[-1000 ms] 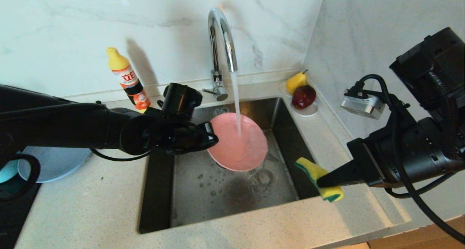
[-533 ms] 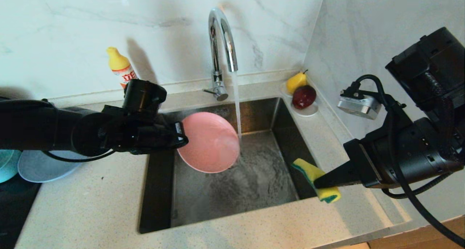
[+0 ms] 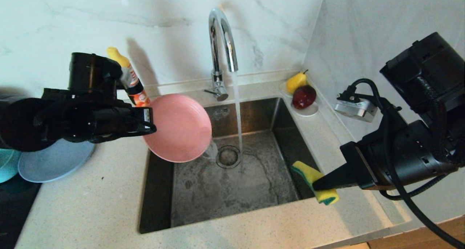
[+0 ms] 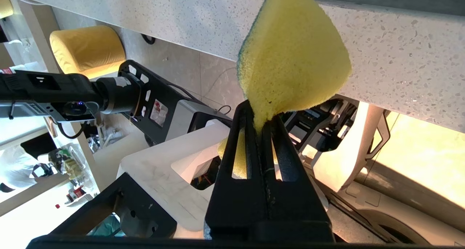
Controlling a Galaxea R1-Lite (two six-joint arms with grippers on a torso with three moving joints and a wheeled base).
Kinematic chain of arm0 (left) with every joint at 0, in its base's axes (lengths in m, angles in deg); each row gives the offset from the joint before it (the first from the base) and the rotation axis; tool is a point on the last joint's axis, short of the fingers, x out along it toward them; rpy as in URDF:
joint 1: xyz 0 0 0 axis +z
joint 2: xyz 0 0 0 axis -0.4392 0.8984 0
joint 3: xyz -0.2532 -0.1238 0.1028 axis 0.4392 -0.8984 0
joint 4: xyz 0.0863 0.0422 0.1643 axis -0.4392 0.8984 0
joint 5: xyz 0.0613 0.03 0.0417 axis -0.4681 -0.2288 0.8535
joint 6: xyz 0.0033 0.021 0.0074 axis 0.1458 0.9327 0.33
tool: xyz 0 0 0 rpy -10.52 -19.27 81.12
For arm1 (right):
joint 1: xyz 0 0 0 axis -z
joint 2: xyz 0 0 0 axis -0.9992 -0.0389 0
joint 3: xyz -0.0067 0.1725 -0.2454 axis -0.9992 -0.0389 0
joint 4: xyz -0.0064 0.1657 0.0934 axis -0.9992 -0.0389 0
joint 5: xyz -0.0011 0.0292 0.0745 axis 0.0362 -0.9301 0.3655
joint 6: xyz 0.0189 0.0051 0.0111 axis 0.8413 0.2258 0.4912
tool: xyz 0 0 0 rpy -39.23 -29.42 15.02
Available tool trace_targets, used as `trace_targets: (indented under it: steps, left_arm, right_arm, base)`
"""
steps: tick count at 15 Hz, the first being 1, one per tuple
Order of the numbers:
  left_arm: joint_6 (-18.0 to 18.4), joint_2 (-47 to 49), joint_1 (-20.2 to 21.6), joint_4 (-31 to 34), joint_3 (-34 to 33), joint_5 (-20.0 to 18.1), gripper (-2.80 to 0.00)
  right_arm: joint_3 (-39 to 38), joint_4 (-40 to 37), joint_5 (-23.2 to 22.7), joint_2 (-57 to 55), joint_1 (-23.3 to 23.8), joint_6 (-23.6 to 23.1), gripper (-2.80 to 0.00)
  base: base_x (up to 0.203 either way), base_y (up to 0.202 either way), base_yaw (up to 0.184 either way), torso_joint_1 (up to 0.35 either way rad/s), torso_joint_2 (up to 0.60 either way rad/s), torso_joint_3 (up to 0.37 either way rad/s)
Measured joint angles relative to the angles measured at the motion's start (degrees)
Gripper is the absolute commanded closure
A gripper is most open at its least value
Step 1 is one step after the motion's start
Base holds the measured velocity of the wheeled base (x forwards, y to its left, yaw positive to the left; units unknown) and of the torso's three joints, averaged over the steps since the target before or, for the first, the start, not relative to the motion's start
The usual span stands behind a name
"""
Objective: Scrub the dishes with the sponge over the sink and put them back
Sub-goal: Wash the plate
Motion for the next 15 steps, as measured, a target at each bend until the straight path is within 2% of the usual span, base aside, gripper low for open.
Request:
trace_targets:
  steps: [5,8,11,15]
  left_arm:
    - [12.31,-3.14,1.2,-13.91,-3.44,4.32,0.0]
    - [18.74,-3.94,1.36,-24.68,-6.85,4.62,0.0]
    - [21.03,-4.52,1.4,-29.98,-8.47,4.58,0.0]
    - [19.45,-5.73,1.39,-28.85,-8.79,3.39,0.0]
  right_arm:
    - [-0.78,2.6,0.02,-0.17,0.02,0.08,0.0]
    - [-0.83,2.7,0.02,-0.24,0.0,0.11,0.0]
    - [-0.77,2.73,0.05,-0.32,-0.02,0.11,0.0]
    - [-0.61,2.68,0.0,0.14,-0.05,0.27,0.0]
  base:
    - [0.0,0.0,0.0,0.0,0.0,0.0]
    - [0.0,0.0,0.0,0.0,0.0,0.0]
    - [0.0,0.0,0.0,0.0,0.0,0.0]
    - [0.0,0.0,0.0,0.0,0.0,0.0]
